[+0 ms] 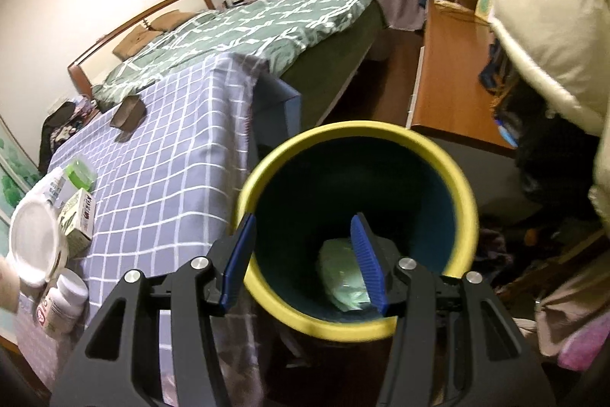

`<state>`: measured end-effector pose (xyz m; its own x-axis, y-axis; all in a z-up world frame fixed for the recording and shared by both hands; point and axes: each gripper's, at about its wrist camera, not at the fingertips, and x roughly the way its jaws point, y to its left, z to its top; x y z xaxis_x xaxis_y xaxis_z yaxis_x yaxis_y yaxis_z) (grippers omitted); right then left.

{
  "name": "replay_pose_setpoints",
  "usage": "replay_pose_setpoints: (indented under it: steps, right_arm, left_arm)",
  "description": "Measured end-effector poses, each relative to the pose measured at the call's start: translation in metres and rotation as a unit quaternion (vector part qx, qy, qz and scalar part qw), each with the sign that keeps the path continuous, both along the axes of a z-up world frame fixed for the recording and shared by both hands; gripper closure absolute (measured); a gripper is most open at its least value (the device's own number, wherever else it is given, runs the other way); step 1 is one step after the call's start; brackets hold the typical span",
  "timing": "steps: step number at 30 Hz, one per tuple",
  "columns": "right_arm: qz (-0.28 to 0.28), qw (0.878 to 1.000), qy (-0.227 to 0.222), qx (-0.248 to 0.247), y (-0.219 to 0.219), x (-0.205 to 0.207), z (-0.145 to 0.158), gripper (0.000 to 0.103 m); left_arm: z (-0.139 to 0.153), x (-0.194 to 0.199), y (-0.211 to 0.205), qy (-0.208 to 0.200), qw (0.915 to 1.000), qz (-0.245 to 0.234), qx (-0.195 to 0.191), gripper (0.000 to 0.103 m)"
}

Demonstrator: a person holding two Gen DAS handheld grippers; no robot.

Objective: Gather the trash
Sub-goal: 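Grasp the beige paper cup with the left tool and lift it, then carry the paper cup with the left tool and drop it into the bin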

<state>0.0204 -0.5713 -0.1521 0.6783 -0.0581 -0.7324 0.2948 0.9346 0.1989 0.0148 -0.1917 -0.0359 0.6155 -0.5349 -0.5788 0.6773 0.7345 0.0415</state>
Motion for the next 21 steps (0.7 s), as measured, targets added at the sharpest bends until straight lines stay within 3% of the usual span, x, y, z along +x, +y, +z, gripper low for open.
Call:
replay_pose_setpoints:
  steps: [8, 21]
  right_arm:
    - [-0.019, 1.0, -0.005, -0.007, -0.021, -0.035, 0.002, 0.053]
    - [-0.03, 1.0, -0.007, -0.007, -0.038, -0.055, -0.003, 0.053]
  left_arm:
    - [0.021, 0.034, -0.066, 0.009, 0.999, -0.045, -0.001, 0.045]
    - [0.042, 0.068, -0.131, 0.012, 0.997, -0.076, -0.007, 0.045]
